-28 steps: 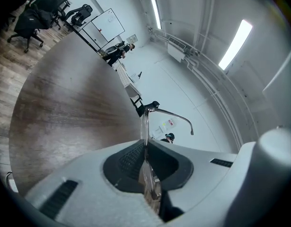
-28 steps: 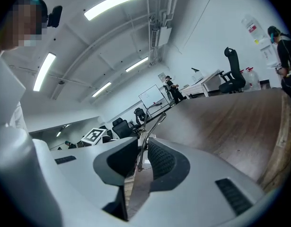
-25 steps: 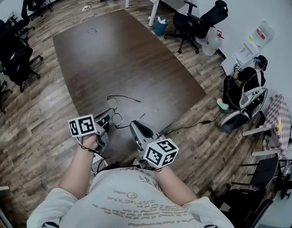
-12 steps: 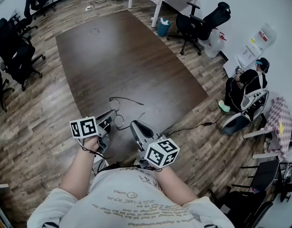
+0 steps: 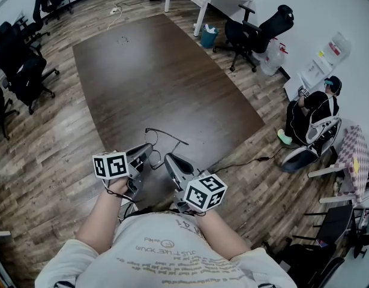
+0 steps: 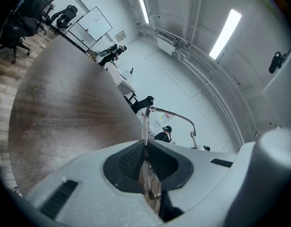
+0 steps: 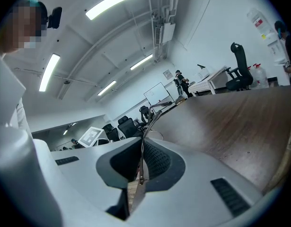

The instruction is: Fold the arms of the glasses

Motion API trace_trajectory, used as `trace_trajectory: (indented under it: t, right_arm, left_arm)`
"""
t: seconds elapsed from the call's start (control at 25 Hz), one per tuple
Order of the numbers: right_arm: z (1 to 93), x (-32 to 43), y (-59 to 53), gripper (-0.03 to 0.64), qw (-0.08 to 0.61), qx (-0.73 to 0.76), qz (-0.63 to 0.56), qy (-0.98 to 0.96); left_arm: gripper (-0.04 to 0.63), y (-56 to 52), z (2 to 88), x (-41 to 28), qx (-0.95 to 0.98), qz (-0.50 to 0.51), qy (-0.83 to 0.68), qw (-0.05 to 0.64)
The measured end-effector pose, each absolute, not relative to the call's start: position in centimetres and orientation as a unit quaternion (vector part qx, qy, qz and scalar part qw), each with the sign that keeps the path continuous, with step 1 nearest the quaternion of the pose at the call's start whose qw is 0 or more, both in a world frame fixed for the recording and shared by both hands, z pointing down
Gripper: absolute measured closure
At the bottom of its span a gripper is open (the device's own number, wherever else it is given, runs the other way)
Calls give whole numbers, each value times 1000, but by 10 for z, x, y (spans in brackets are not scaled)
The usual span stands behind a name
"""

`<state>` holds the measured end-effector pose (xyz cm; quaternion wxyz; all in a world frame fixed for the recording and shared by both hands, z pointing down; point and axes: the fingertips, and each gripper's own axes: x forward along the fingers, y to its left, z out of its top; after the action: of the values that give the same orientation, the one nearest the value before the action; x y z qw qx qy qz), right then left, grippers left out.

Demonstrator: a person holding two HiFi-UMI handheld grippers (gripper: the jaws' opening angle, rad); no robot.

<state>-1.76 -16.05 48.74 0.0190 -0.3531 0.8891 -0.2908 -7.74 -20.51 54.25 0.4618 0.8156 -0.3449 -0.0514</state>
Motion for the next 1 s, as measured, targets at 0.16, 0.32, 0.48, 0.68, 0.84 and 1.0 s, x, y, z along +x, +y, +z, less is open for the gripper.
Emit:
trace_trajectory:
  t: [0.16, 0.32, 0.48, 0.68, 0.84, 1.0]
  right_arm:
    - [489, -19, -165, 591, 14, -352, -293, 889]
    - [490, -20, -168, 591, 14, -355, -295, 887]
    - [491, -19, -171, 591, 17, -359, -297, 885]
    - [491, -18, -174, 591, 18, -362, -296, 884]
    - [491, -14, -178, 591, 23, -365, -295, 883]
    - [491, -16, -183, 590, 29, -368, -293, 882]
  left_arm:
    - [560, -205, 541, -70, 819, -47, -337, 462]
    - [560, -204, 540, -63, 824, -41, -327, 460]
    - [560, -204, 539, -57, 830, -37, -316, 458]
    - [560, -202, 538, -49, 836, -35, -302, 456]
    - [560, -203, 535, -42, 841, -32, -293, 454]
    - [560, -204, 534, -38, 841, -38, -280, 461]
